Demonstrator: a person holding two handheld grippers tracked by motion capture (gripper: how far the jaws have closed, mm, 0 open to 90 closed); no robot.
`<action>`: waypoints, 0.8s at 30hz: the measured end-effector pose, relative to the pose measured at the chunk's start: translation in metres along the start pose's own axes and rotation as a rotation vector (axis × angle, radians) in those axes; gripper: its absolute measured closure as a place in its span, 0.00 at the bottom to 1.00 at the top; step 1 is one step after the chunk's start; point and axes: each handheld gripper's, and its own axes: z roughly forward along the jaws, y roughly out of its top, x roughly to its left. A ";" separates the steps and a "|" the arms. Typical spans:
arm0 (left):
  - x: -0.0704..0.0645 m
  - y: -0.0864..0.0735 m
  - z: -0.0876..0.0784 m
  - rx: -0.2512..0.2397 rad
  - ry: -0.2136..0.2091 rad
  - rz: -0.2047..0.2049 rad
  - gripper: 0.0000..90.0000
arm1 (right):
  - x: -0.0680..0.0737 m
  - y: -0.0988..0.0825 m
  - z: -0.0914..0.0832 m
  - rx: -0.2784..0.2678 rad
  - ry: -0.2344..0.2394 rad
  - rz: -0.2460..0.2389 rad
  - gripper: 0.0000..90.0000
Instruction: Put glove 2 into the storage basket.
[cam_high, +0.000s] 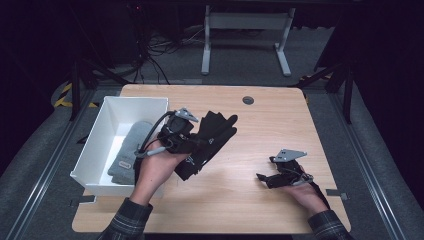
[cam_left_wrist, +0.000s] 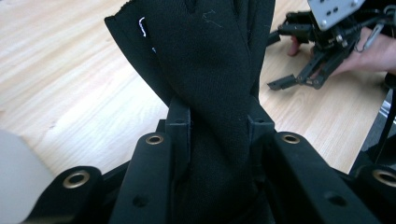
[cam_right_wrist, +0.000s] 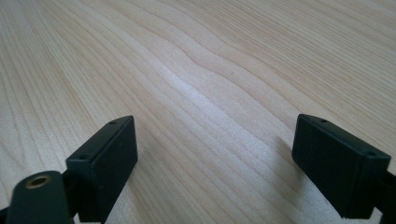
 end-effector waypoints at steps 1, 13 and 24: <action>0.002 0.000 -0.004 -0.003 0.004 -0.003 0.79 | 0.000 0.000 0.000 0.000 0.000 0.000 0.16; 0.035 -0.006 -0.050 -0.054 0.071 -0.068 0.79 | 0.000 0.000 0.000 0.000 0.000 0.000 0.16; 0.066 -0.028 -0.083 -0.078 0.136 -0.152 0.79 | 0.000 0.000 0.000 0.000 0.000 0.000 0.16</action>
